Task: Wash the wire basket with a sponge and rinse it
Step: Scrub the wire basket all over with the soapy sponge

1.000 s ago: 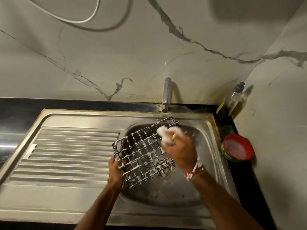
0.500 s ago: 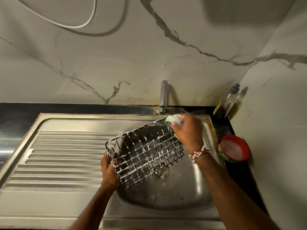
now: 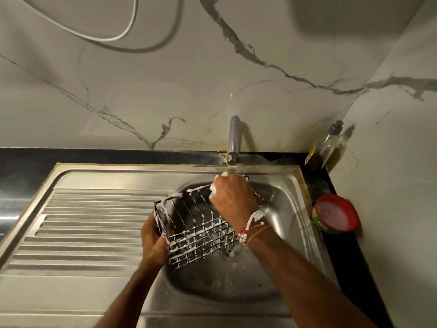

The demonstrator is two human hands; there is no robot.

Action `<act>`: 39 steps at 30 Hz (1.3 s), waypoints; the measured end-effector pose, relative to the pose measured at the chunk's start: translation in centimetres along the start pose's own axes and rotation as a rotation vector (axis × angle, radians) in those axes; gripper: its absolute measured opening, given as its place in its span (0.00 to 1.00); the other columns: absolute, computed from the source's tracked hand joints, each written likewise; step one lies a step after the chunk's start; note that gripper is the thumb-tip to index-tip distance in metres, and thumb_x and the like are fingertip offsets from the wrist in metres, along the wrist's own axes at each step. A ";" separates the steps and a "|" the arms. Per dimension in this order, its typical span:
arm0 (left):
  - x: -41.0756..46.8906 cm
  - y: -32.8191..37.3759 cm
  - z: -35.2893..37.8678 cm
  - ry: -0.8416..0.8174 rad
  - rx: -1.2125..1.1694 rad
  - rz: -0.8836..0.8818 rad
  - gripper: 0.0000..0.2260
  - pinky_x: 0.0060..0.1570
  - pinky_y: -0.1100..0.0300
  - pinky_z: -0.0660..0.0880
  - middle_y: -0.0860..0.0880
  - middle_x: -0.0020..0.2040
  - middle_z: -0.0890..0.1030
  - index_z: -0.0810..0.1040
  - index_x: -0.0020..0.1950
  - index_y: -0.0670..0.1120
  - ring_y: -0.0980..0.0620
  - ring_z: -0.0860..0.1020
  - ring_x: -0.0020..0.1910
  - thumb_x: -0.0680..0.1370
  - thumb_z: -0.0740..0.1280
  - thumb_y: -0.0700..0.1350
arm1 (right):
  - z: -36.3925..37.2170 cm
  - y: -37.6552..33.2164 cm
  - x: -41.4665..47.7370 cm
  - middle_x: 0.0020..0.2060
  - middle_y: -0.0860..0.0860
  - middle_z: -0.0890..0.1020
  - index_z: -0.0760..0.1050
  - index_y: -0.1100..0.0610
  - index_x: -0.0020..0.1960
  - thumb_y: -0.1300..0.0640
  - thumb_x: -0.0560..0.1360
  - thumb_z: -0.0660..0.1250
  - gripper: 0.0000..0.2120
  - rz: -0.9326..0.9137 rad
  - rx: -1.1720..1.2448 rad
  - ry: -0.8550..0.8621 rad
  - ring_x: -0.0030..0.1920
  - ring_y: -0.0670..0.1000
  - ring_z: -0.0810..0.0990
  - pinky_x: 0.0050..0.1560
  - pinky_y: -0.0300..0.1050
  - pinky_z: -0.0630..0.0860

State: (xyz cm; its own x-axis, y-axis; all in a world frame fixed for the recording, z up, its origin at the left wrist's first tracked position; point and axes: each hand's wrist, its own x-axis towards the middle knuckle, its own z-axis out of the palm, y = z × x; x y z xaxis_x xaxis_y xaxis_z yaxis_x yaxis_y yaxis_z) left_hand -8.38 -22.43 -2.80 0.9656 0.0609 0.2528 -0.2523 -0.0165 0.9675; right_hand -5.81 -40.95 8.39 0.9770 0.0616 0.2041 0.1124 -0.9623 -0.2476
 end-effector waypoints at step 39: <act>-1.6 -5.0 -3.6 -0.530 0.550 -0.359 0.20 0.66 0.62 0.73 0.53 0.60 0.81 0.77 0.65 0.49 0.55 0.79 0.60 0.76 0.70 0.53 | -0.6 10.0 2.0 0.35 0.50 0.74 0.80 0.51 0.41 0.54 0.75 0.58 0.13 0.390 1.354 -0.300 0.33 0.47 0.70 0.34 0.43 0.66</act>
State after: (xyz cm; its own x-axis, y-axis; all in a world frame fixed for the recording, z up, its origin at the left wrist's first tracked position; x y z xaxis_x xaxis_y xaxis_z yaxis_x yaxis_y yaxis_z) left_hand -8.85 -18.82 -8.06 0.9179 -0.3187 -0.2365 0.0097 -0.5777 0.8162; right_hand -2.87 -50.59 6.89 0.9663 0.0746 -0.2465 -0.2503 0.0458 -0.9671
